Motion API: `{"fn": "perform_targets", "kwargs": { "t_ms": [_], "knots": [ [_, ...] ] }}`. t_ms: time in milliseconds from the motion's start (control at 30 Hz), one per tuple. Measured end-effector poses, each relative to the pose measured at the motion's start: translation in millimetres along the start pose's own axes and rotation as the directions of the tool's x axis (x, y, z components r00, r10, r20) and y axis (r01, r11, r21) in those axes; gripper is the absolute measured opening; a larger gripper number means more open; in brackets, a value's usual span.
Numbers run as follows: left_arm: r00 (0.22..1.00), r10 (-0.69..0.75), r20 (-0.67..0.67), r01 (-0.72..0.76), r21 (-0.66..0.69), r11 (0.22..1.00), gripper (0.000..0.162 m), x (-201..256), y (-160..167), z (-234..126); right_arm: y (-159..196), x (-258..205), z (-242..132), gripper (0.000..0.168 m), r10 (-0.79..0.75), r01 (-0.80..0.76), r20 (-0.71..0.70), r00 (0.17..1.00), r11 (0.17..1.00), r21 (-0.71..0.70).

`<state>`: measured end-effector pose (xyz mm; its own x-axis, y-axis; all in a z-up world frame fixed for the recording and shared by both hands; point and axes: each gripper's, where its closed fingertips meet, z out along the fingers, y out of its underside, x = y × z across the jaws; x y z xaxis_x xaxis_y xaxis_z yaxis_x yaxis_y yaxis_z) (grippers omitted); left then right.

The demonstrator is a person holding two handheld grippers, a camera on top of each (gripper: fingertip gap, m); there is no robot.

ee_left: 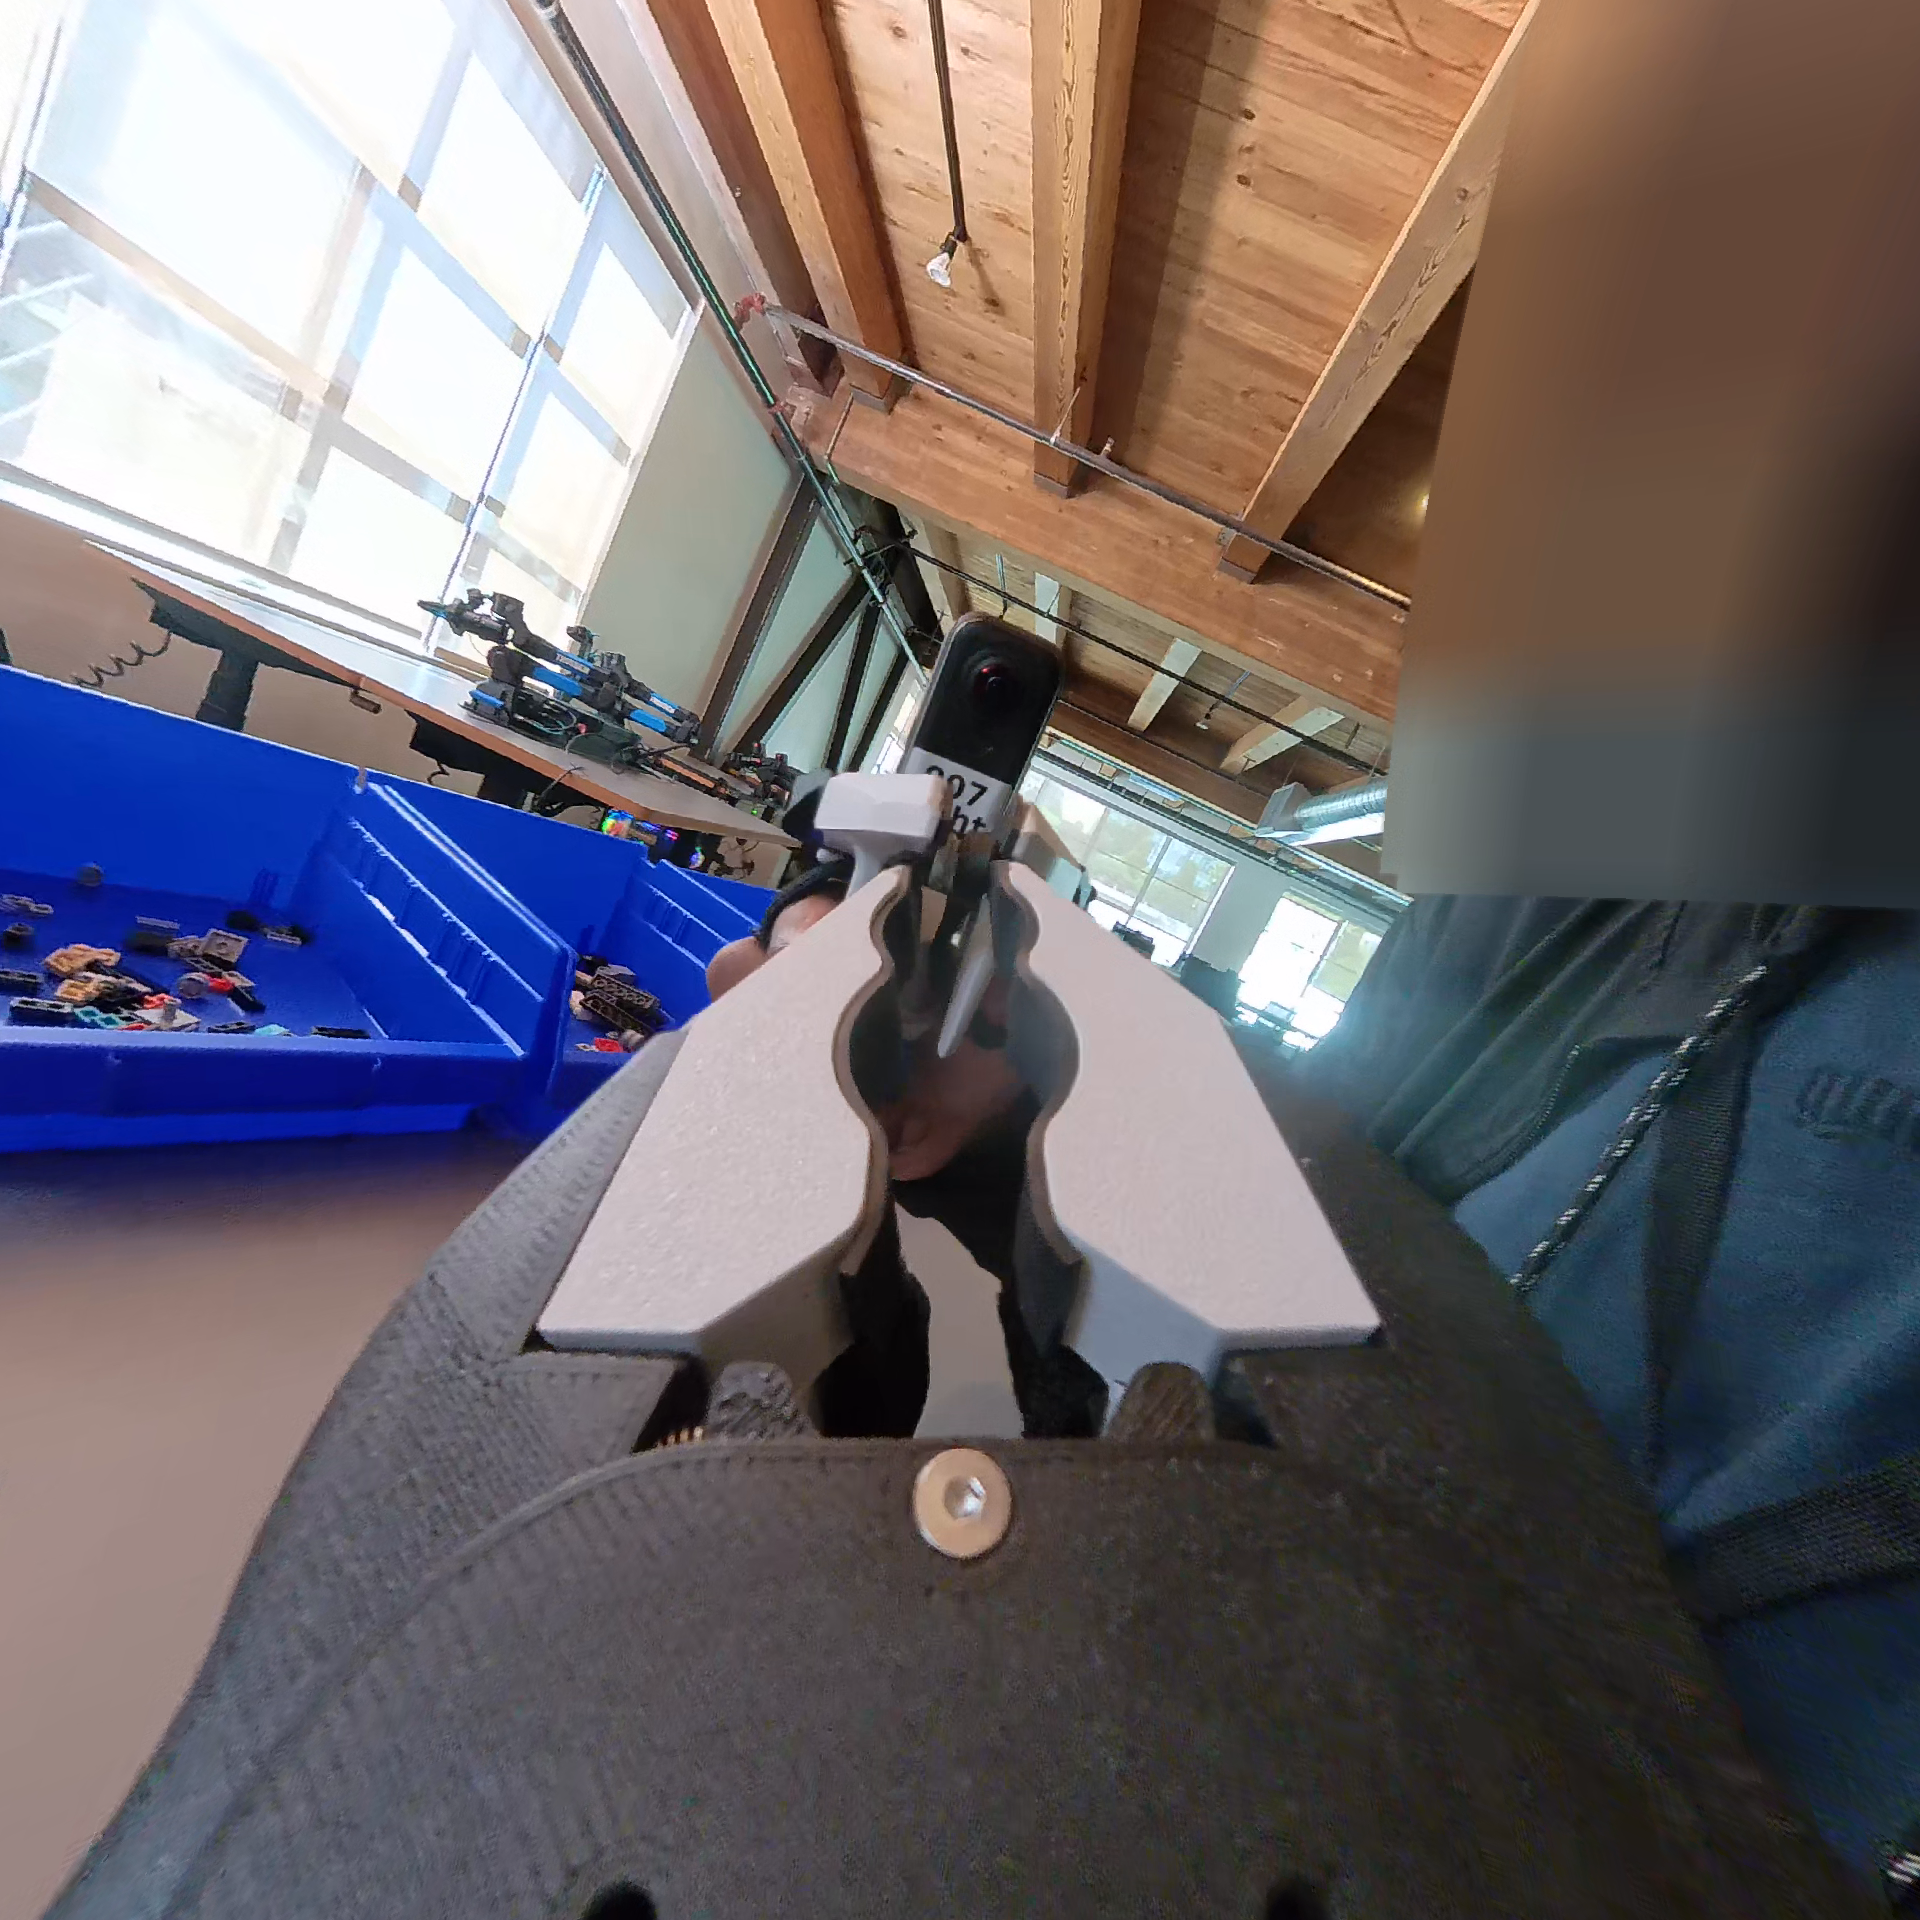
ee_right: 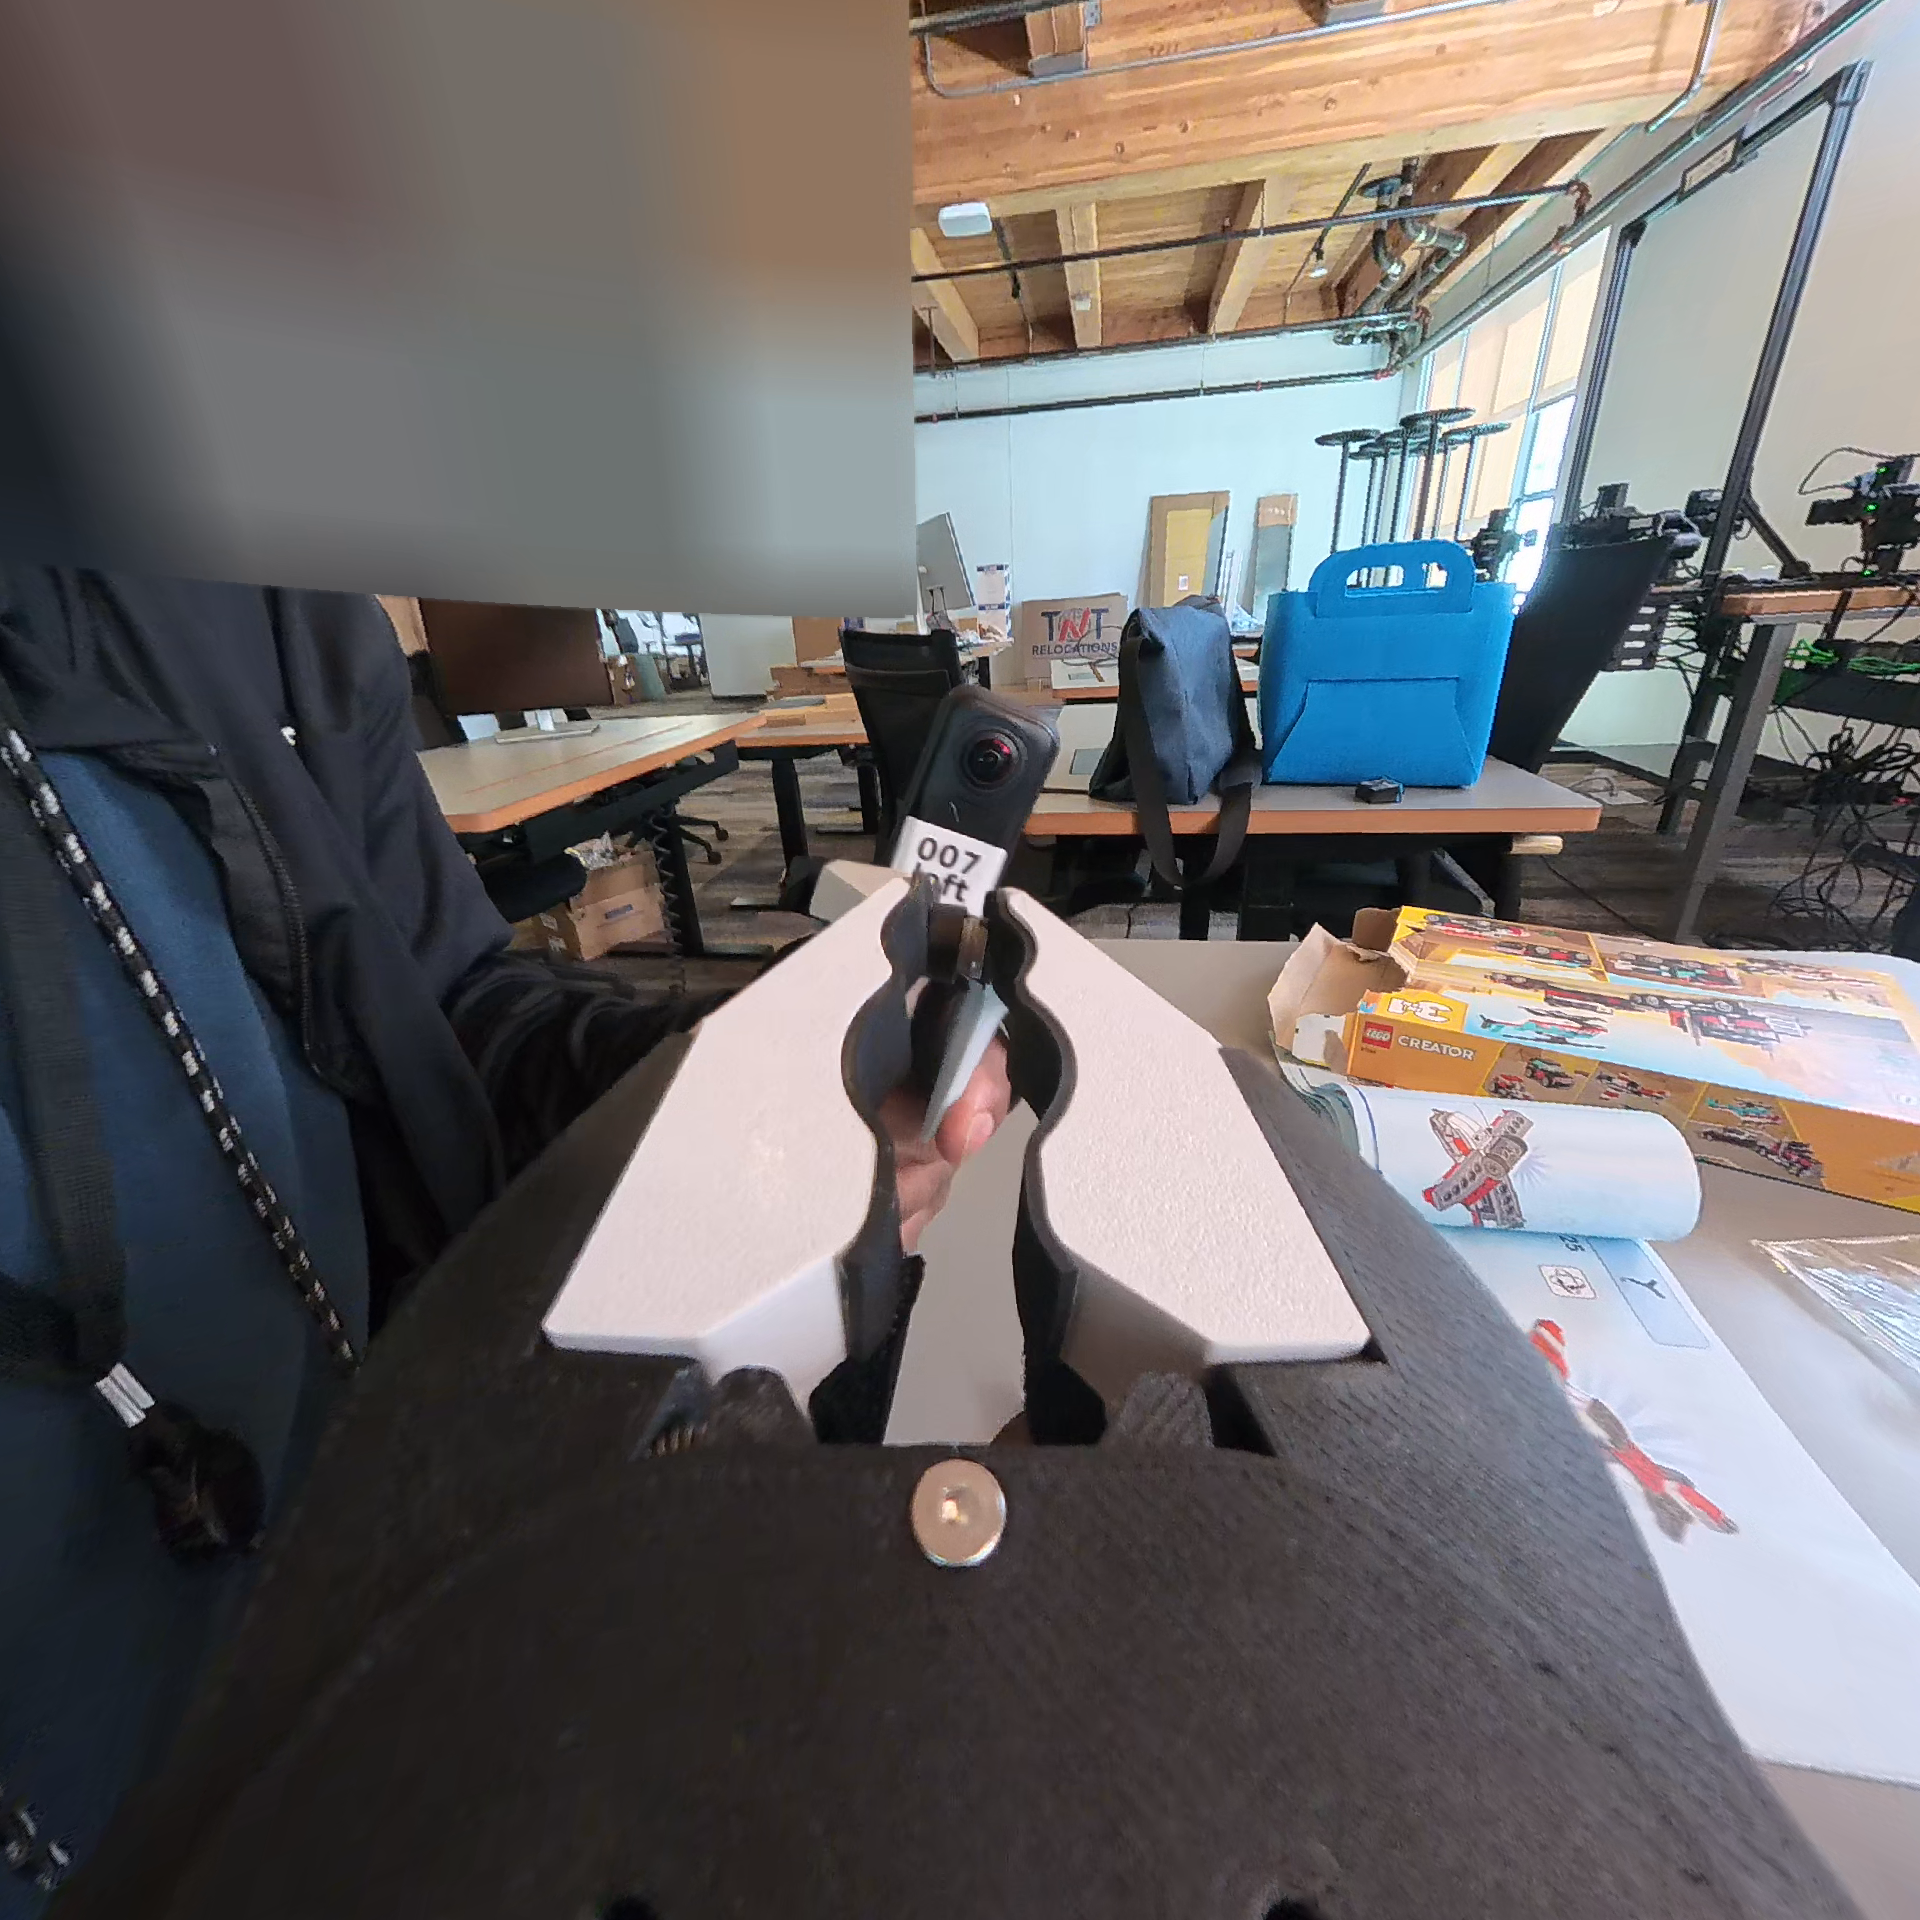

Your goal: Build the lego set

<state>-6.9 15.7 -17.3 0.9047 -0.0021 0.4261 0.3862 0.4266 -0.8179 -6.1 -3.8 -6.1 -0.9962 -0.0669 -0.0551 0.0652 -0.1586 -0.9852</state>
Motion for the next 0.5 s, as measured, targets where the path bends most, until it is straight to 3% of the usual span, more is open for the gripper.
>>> {"fn": "perform_targets", "kwargs": {
  "t_ms": [167, 500],
  "knots": [
    [0.997, -0.068, -0.022, 0.068, 0.015, 0.998, 0.02, -1.6, -0.3, -0.6, -1.1, -0.6, 1.6, 0.01, 0.028, -0.029, 0.011, 1.0, 0.999, 0.035],
    [0.982, -0.181, -0.055, 0.184, 0.05, 0.982, 0.011, -3.7, -3.4, -1.6, 1.2, 6.5, 2.2, 0.012, 0.119, -0.12, 0.01, 0.993, 0.991, 0.058]
  ]
}}
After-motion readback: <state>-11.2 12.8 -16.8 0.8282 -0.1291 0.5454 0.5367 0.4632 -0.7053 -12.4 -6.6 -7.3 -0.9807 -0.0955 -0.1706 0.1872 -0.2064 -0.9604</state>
